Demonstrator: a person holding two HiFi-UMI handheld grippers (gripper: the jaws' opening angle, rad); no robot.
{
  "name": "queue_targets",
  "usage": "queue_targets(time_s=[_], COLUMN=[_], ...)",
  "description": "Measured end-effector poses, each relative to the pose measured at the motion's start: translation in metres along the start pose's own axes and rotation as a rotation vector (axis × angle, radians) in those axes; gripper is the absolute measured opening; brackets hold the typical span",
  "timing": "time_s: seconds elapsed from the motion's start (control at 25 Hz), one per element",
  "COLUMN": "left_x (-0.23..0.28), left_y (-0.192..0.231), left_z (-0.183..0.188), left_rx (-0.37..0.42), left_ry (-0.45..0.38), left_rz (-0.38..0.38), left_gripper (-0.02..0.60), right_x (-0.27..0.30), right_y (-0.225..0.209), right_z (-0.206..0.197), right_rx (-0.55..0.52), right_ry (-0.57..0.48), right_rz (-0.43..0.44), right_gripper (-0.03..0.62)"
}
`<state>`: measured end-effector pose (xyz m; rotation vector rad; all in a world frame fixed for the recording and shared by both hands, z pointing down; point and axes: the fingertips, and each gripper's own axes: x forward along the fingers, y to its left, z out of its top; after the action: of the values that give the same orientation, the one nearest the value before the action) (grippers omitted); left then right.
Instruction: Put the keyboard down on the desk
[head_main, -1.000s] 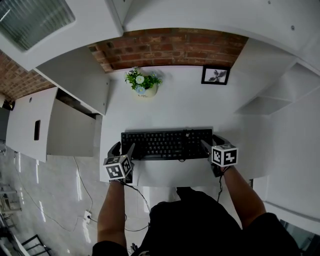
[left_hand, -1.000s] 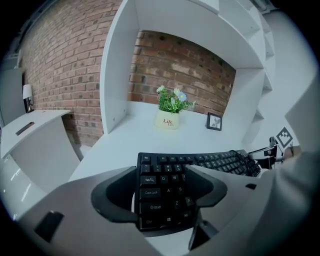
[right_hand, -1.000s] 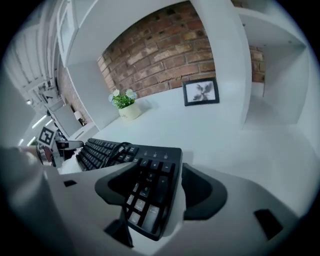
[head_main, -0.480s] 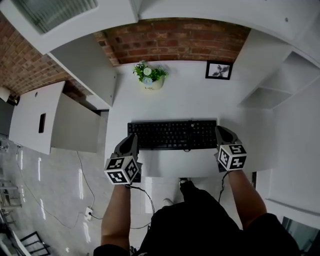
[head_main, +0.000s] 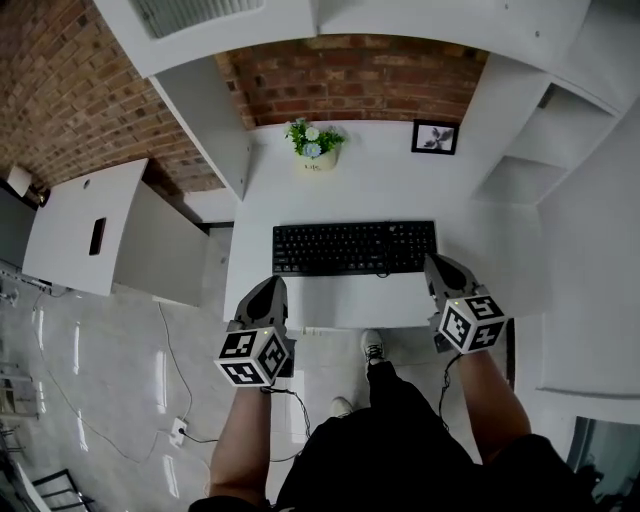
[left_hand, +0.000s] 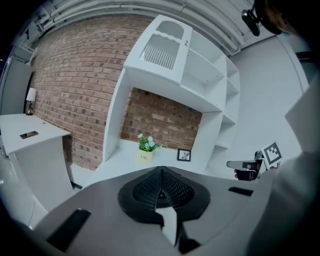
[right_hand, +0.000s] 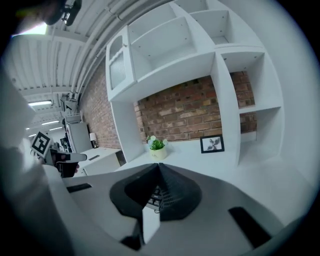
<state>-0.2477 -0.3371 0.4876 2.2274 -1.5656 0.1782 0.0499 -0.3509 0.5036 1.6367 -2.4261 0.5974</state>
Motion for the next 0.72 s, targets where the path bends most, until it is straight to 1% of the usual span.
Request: queue_targets(time_s=[0.16, 0.32, 0.56, 0.72], left_x=[-0.047, -0.086, -0.134, -0.155], left_y=[-0.007, -0.013, -0.031, -0.050], left_z=[-0.016, -0.030, -0.042, -0.046], left_rx=[-0.009, 0.002, 0.060, 0.122], left_ry=[0.001, 0.003, 0.004, -0.014], left_rz=[-0.019, -0.044, -0.088, -0.103], left_gripper=[0.017, 0.018, 0.018, 0.017], right_x=[-0.040, -0.076, -0.130, -0.160], right_y=[0.029, 0.053, 0.086, 0.099], right_z=[-0.001, -0.014, -0.029, -0.031], right_rx=[-0.004, 0.004, 0.012, 0.000], right_ry=[-0.037, -0.054, -0.080, -0.097], right_rz=[-0.001, -0.010, -0.023, -0.022], right_gripper=[0.018, 0.018, 0.018, 0.018])
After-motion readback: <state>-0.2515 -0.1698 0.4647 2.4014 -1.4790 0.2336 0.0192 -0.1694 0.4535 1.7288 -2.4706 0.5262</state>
